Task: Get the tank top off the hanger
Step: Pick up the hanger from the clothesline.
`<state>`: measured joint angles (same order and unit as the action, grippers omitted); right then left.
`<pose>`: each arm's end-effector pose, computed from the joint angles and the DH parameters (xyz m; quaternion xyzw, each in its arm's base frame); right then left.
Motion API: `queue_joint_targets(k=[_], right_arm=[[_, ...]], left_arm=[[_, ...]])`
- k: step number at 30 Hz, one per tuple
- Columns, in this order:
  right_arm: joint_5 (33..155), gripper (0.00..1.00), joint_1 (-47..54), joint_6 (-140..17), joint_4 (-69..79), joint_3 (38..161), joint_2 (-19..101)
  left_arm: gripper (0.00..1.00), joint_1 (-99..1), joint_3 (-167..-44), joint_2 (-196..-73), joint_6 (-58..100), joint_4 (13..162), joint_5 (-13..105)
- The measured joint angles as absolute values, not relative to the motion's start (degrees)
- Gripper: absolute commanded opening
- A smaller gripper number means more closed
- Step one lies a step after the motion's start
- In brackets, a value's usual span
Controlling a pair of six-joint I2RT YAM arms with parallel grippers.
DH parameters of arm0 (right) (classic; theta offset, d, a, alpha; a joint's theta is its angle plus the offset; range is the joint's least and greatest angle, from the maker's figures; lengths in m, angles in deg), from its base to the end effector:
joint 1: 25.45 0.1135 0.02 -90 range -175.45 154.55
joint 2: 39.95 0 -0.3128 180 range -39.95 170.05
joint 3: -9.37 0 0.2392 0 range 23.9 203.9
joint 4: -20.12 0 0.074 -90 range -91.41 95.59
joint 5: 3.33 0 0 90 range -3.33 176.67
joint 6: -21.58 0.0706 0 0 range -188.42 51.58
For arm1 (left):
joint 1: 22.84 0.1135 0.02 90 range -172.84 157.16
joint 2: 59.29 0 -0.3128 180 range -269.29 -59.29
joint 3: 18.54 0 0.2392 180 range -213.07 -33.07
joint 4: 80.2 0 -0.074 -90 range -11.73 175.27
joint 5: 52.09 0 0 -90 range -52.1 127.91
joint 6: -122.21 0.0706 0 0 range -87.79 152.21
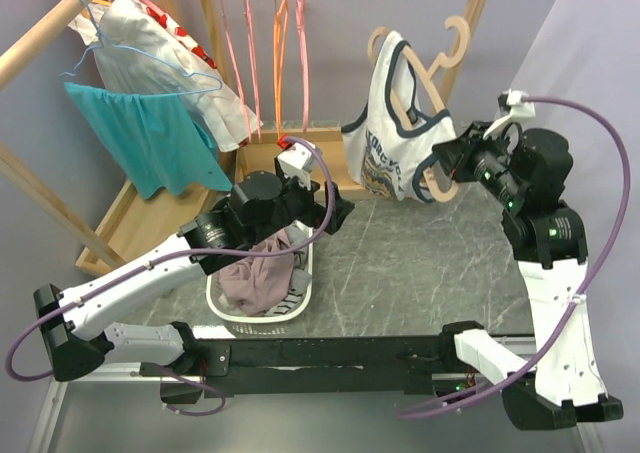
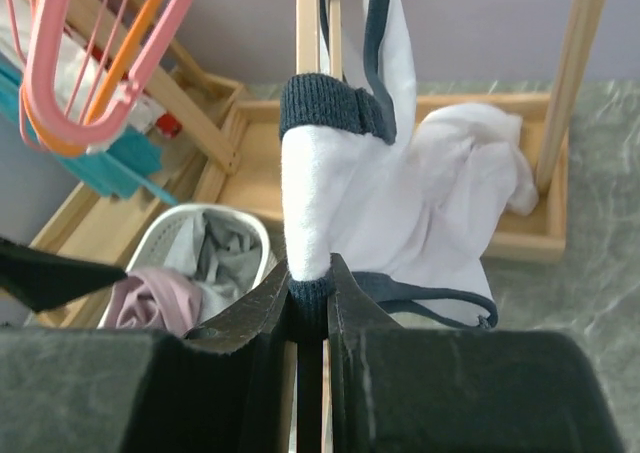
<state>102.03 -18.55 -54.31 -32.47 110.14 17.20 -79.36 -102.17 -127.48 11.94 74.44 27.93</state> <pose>0.1604 0.0382 0.5191 -0.0393 0.7574 0.2173 0.6145 0.1623 -0.2232 0.4429 0.1841 0.7423 -0.3458 0.5437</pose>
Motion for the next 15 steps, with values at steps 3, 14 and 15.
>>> queue_joint_targets(k=[3,14,15], right_arm=[[102.6,0.00,-18.0,-53.4,-32.8,105.9,14.3],[113.1,0.00,-16.2,-45.2,-33.1,90.4,2.3],[114.1,0.00,-16.0,-45.0,-33.2,90.0,1.5]], left_arm=[[0.99,-79.4,-102.9,-128.5,11.7,74.5,27.9],[0.99,-79.4,-111.4,-135.3,12.2,78.3,29.1],[0.99,-79.4,-111.9,-135.9,12.5,78.8,28.4]])
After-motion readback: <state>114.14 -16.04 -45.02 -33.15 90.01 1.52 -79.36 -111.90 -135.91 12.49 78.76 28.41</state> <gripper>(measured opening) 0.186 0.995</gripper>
